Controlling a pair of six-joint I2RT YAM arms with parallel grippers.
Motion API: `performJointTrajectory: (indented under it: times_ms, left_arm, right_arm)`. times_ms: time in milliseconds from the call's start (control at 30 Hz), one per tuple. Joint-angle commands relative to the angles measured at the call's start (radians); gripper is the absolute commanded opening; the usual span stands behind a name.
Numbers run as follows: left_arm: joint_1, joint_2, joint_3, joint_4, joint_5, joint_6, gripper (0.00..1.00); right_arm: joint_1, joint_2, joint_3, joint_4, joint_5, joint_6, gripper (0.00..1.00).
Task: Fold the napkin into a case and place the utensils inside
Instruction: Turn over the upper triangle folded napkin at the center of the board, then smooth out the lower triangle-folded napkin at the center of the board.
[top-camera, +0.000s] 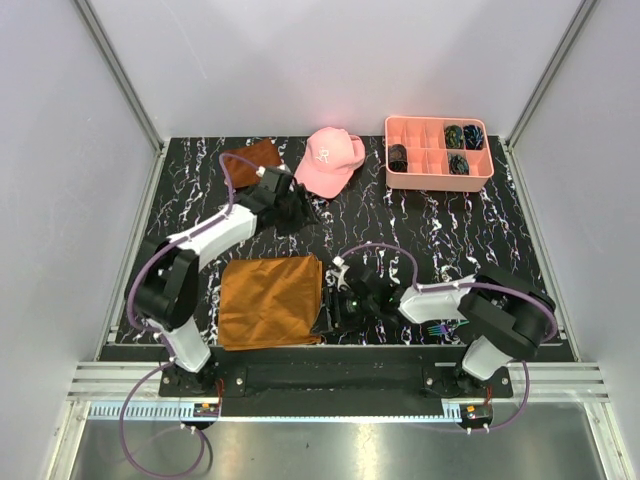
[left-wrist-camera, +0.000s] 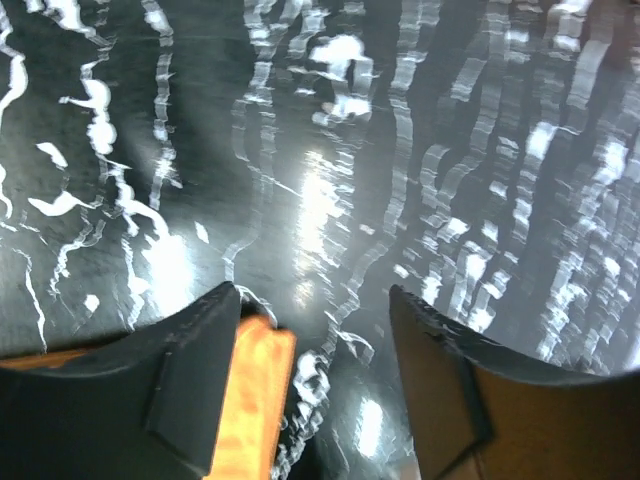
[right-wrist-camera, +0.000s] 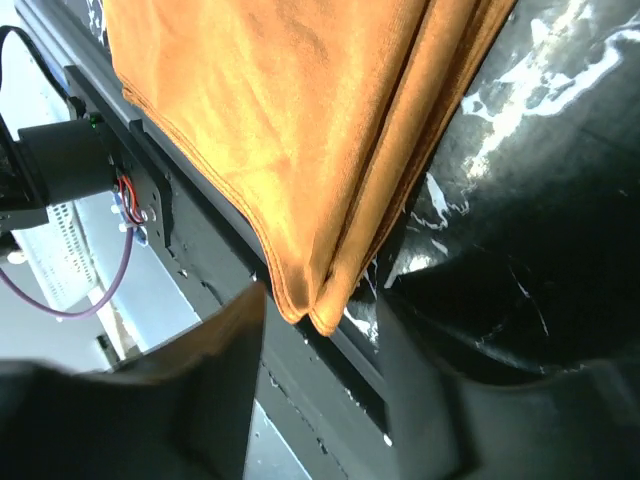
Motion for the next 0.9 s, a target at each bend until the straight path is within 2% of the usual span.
performJointTrajectory:
  times_ms: [0, 33, 100, 233, 300, 400, 467, 500, 600, 733, 867]
  left_arm:
    - [-0.002, -0.197, 0.053, -0.04, 0.053, 0.085, 0.66]
    - [0.0, -0.225, 0.022, -0.049, 0.062, 0.099, 0.66]
    - [0.0, -0.315, -0.026, -0.063, 0.066, 0.105, 0.66]
    - [-0.008, -0.447, -0.216, -0.046, 0.088, 0.084, 0.61]
    - [-0.014, -0.484, -0.3, -0.008, 0.102, 0.068, 0.56]
    - [-0.02, -0.467, -0.338, 0.02, 0.109, 0.05, 0.55]
    - [-0.04, -0.431, -0.329, 0.043, 0.093, 0.054, 0.54]
    - [-0.046, -0.414, -0.3, 0.046, 0.079, 0.056, 0.54]
    - [-0.071, -0.311, -0.215, 0.028, 0.032, 0.068, 0.5]
    - [-0.098, -0.121, -0.099, -0.024, 0.0, 0.102, 0.48]
    - [-0.115, -0.01, -0.011, -0.093, -0.039, 0.116, 0.47]
  right_arm:
    - [-0.006, -0.055, 0.004, -0.14, 0.049, -0.041, 0.61]
    - [-0.011, -0.061, 0.021, -0.184, 0.07, -0.05, 0.66]
    - [-0.052, -0.069, 0.035, -0.236, 0.087, -0.058, 0.7]
    - [-0.169, -0.044, 0.108, -0.281, 0.073, -0.09, 0.7]
    - [-0.219, -0.023, 0.14, -0.293, 0.064, -0.118, 0.61]
    - [-0.273, 0.041, 0.235, -0.336, 0.047, -0.164, 0.46]
    - [-0.321, 0.106, 0.307, -0.333, -0.005, -0.19, 0.4]
    - [-0.33, 0.13, 0.335, -0.335, -0.022, -0.199, 0.3]
    - [-0.347, 0.209, 0.448, -0.336, -0.053, -0.216, 0.17]
    - [-0.361, 0.275, 0.512, -0.335, -0.076, -0.218, 0.14]
    - [-0.368, 0.322, 0.542, -0.329, -0.097, -0.216, 0.14]
